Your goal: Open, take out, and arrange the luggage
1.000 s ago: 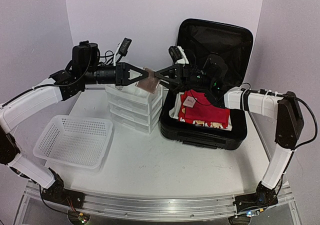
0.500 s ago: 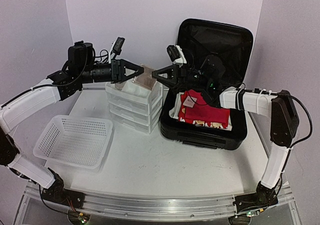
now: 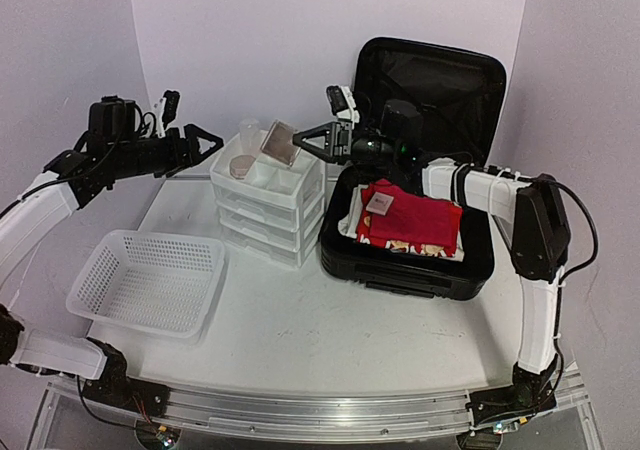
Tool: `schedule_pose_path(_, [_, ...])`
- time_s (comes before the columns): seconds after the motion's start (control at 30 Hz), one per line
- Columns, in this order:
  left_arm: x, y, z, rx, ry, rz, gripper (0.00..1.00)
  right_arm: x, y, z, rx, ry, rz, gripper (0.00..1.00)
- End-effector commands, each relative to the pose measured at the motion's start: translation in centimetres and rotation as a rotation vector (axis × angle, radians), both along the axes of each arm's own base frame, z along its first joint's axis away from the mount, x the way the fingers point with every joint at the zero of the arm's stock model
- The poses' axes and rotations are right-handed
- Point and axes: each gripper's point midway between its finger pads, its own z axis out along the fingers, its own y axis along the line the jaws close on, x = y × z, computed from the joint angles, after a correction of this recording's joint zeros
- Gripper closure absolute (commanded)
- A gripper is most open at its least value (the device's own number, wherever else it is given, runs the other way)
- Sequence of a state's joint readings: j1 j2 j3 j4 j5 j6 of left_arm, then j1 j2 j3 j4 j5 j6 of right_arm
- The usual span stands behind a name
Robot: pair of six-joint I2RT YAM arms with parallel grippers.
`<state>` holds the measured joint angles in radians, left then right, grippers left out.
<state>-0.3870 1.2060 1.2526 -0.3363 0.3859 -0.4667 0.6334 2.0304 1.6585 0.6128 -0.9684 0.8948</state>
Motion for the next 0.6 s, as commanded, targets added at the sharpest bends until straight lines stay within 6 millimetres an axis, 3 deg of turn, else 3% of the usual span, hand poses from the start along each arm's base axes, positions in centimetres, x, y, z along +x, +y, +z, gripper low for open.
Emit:
schedule_pose_path(0.0, [-2.2,3.1,2.4,0.119,-0.116,0.095,0.20,4.5,0.6,-2.5,-0.236,-0.162,-0.199,0.98])
schedule_pose_path(0.2, [-3.2,3.9,1.6,0.140,-0.120,0.106,0.19,7.4,0.7,-3.5,-0.366,-0.280,-0.285,0.95])
schedule_pose_path(0.57, [-3.5,2.9,0.9,0.111,-0.085,0.054,0.19,9.5,1.9,-6.3,-0.455,-0.338,-0.286,0.94])
